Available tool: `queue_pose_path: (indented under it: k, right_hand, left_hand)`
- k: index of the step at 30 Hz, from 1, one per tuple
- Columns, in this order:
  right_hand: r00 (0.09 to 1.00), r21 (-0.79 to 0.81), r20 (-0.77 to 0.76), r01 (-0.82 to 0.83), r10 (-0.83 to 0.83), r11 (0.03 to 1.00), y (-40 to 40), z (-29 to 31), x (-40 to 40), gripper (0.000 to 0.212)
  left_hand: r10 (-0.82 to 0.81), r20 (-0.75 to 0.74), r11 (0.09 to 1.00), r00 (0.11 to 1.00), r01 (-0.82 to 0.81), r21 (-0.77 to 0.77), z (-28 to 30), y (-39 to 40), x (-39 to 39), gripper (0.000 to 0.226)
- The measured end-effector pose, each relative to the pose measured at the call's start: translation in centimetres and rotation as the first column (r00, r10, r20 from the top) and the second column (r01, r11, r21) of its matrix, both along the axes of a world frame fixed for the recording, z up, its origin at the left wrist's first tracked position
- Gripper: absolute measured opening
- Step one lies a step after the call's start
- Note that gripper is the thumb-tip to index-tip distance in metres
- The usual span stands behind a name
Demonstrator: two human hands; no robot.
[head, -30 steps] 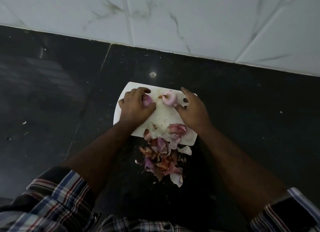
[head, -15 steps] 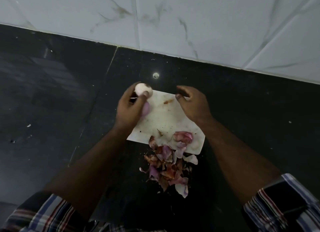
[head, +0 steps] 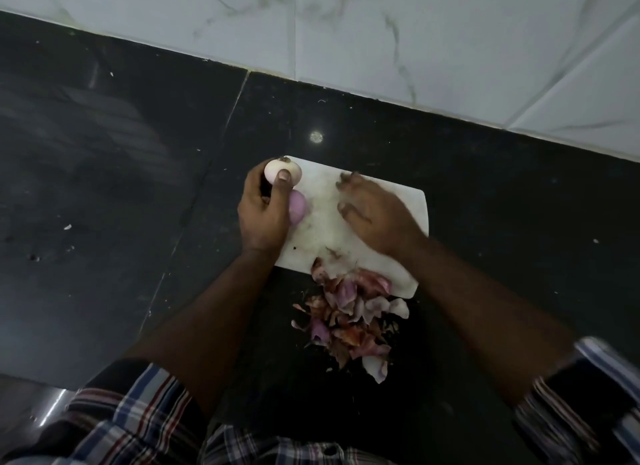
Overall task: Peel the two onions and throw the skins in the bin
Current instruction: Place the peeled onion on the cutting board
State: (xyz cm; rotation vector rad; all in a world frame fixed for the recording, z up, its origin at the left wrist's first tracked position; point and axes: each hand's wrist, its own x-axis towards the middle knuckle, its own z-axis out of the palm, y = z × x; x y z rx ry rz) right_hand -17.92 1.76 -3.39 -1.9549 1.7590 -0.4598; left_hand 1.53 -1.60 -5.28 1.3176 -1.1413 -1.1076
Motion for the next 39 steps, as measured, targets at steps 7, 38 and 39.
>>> queue_pose_path:
  k: [7,38,39]
  right_hand:
    - [0.918,0.029,-0.250,-0.309,0.307,0.951,1.0,-2.0,5.1,0.067]
    - [0.965,0.168,-0.008,-0.257,0.262,0.952,12.7,0.1,2.2,0.059]
    - [0.971,0.143,0.024,-0.239,0.238,0.960,12.6,0.5,1.9,0.058]
  left_hand:
    - [0.037,-0.019,0.999,0.999,-0.036,0.041,-0.2,-0.4,0.1,0.035]
    - [-0.021,0.072,0.999,0.997,0.019,0.030,0.4,0.5,0.3,0.031]
    - [-0.024,0.075,0.999,0.997,0.022,0.027,0.4,0.5,0.3,0.030]
